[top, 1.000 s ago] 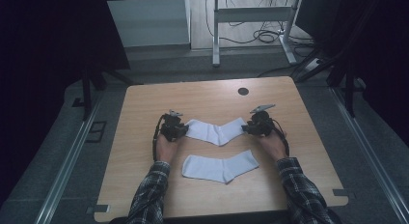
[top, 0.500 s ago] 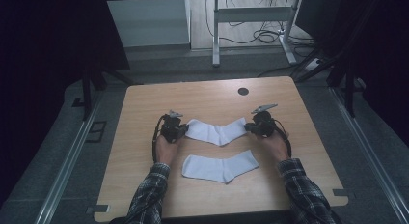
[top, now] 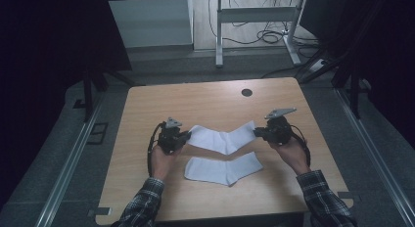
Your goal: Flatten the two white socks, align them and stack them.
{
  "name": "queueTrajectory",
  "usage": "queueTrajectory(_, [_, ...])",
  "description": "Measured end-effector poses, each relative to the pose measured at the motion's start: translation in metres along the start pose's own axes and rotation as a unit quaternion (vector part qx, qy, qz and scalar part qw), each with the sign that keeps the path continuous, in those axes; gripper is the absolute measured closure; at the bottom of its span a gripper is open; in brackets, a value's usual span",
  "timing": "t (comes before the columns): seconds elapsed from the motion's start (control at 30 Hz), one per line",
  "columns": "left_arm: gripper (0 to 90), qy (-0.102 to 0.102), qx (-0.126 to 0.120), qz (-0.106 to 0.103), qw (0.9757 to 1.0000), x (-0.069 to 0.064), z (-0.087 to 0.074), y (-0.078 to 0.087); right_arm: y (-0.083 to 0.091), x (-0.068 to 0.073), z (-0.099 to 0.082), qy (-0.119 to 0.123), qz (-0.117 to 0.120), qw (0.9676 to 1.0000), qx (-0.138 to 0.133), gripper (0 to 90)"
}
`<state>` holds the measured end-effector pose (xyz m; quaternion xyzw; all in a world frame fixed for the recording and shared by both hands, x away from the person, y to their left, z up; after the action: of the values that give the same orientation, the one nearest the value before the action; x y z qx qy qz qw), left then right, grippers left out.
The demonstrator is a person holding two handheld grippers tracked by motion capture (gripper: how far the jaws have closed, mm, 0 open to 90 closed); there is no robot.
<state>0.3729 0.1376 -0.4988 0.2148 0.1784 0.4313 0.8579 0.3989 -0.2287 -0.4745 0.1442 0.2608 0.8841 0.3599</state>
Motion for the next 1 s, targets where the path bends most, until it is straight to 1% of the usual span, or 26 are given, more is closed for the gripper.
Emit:
queueTrajectory(0.07, [85.3,-0.002,-0.004,-0.005,1.0,-0.005,-0.002,0.008,0.008,0.004,-0.001,0.002,0.005,1.0,0.0,81.9])
queueTrajectory(0.2, [85.3,-0.017,-0.007,-0.014,0.9997,-0.014,-0.007,0.024,0.022,0.014,-0.007,0.005,0.019,0.9998,-0.002,81.9])
queueTrajectory(0.33, [85.2,-0.026,-0.011,-0.019,0.9994,-0.025,-0.013,0.039,0.03,0.025,-0.015,0.008,0.03,0.9995,0.002,81.8])
queueTrajectory(0.43, [85.1,-0.034,-0.01,-0.021,0.9991,-0.033,-0.021,0.05,0.036,0.034,-0.022,0.011,0.038,0.9992,0.005,81.8])
queueTrajectory(0.57, [85.0,-0.041,-0.002,-0.02,0.9989,-0.042,-0.034,0.057,0.04,0.043,-0.031,0.012,0.048,0.9987,0.013,81.7])
queueTrajectory(0.7, [85.0,-0.042,0.005,-0.019,0.9989,-0.048,-0.047,0.06,0.038,0.049,-0.041,0.016,0.054,0.9981,0.023,81.7])
queueTrajectory(0.87, [84.7,-0.054,0.027,-0.011,0.9981,-0.053,-0.061,0.054,0.027,0.049,-0.054,0.014,0.056,0.9972,0.048,81.5])
queueTrajectory(0.9, [84.6,-0.056,0.032,-0.007,0.9979,-0.054,-0.064,0.052,0.026,0.049,-0.056,0.013,0.055,0.9971,0.051,81.3])
queueTrajectory(0.93, [83.9,-0.061,0.04,0.001,0.9973,-0.055,-0.066,0.05,0.024,0.05,-0.058,0.015,0.053,0.9969,0.057,80.8])
queueTrajectory(0.97, [81.0,-0.065,0.047,0.008,0.9968,-0.055,-0.068,0.048,0.021,0.05,-0.061,0.019,0.05,0.9966,0.063,80.0])
queueTrajectory(1.0, [76.3,-0.072,0.052,0.02,0.9959,-0.056,-0.071,0.045,0.02,0.051,-0.063,0.022,0.047,0.9965,0.066,79.2])
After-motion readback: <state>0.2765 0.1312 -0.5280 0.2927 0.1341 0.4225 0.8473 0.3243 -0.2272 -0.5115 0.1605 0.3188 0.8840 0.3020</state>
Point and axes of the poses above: each handheld gripper's, and its own axes: y roughly backward along the jaws, z roughly out of its top, x roughly to its left, the point moved 1 cm from there along -y, roughly forward along the jaws, and after that the axes turned 9 degrees about -x, right-handed, at the moved point
